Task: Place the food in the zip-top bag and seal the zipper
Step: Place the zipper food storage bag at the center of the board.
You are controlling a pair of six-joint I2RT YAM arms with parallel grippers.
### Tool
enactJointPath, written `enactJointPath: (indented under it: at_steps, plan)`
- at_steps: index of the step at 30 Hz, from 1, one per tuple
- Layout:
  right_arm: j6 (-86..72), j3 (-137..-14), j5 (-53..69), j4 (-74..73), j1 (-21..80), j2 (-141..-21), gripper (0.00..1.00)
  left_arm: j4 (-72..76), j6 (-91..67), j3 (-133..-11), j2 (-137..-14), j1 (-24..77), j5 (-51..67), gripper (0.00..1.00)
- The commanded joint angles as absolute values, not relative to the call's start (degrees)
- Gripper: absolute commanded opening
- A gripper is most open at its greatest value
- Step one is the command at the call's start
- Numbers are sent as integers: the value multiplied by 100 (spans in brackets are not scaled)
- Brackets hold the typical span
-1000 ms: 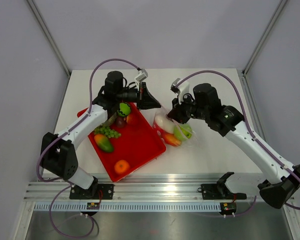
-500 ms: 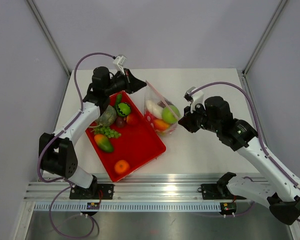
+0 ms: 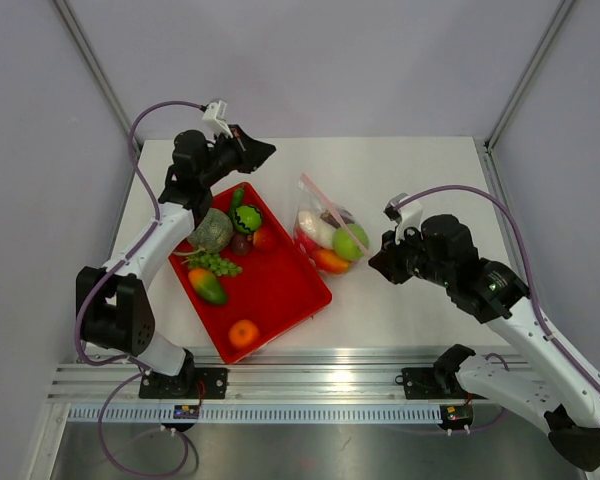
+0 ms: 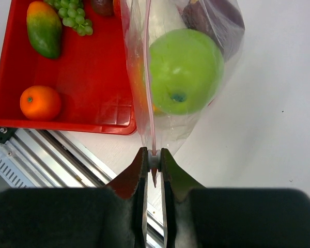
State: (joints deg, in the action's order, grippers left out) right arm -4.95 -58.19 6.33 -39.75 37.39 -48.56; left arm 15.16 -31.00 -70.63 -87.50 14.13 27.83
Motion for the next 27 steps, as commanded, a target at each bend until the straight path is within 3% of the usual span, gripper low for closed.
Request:
enactJointPath:
  at_steps: [1, 13, 17, 27]
  plan:
    - [-606, -5888, 422, -3797, 3735, -4851, 0, 1960, -3164, -7172, -8561, 1415, 2795, 0]
    - [121, -6916, -404, -3691, 3727, -5484, 0, 1538, -3164, -7409, -8622, 1424, 3094, 0]
    - [614, -7303, -1334, -3639, 3674, -5888, 0, 1415, -3138, -7462, -8569, 1424, 3068, 0]
    - [870, -8480, -1467, -3770, 2321, -6802, 0, 835, -2945, -7805, -8552, 1415, 3076, 0]
